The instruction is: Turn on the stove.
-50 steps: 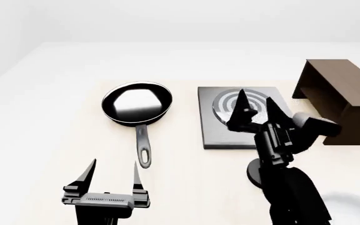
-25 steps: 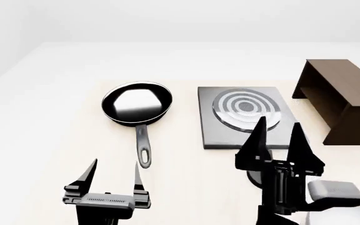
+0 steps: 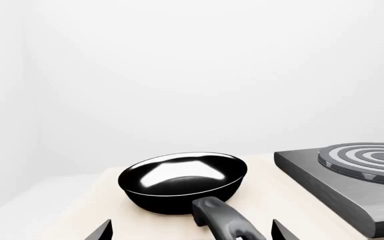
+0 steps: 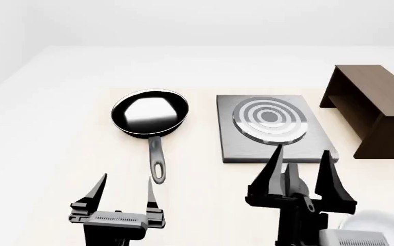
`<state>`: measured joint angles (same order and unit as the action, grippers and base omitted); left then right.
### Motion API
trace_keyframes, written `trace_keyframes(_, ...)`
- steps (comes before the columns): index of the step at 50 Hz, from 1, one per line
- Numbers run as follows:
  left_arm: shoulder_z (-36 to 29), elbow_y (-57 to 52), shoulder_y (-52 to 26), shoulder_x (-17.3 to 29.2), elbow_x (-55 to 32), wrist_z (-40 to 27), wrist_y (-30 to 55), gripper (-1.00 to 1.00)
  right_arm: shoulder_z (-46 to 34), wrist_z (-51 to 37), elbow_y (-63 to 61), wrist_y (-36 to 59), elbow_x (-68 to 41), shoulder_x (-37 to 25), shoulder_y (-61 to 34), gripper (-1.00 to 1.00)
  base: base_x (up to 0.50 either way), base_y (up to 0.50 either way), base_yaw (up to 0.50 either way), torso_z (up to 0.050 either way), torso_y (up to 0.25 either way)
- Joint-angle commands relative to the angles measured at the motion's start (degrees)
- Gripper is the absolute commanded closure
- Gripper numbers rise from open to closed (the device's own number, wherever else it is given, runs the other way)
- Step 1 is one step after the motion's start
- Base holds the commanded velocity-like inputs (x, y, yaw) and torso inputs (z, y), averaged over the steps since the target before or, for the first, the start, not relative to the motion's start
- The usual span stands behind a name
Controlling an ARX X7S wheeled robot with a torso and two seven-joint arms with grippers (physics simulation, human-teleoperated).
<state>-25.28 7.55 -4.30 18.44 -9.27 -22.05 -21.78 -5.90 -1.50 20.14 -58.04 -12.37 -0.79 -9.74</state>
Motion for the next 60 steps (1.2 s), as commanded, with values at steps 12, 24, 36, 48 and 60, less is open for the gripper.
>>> trace_keyframes(12,-0.2,-0.1,-0.1,0.2,-0.3,-0.2,0.3,-1.0,-3.8,-6.1,-1.2,1.4,7.3,-0.9,-0.6,-1.0,0.0,0.0,0.0,0.0,0.0)
trace_keyframes(24,-0.3,-0.2,-0.1,0.2,-0.7,-0.3,0.4,-1.0,-7.1,-7.4,-5.4,6.0,6.0,-2.3,-1.6,-1.0,0.0,0.0,0.0,0.0,0.0)
trace_keyframes(36,-0.5,-0.3,-0.1,0.3,-1.0,-0.3,0.7,-1.0,-8.6,-8.7,-9.3,9.9,5.3,-3.4,-1.7,-1.0,0.0,0.0,0.0,0.0,0.0)
trace_keyframes(48,-0.6,-0.4,-0.1,0.4,-1.3,-0.3,1.0,-1.0,-8.5,-11.4,-12.1,11.4,9.8,-3.8,-1.4,-1.0,0.0,0.0,0.0,0.0,0.0)
trace_keyframes(60,-0.6,-0.2,-0.2,0.4,-1.1,-0.6,0.5,-1.0,-8.5,-13.5,-16.0,13.2,12.2,-4.8,-0.6,-1.0,0.0,0.0,0.0,0.0,0.0)
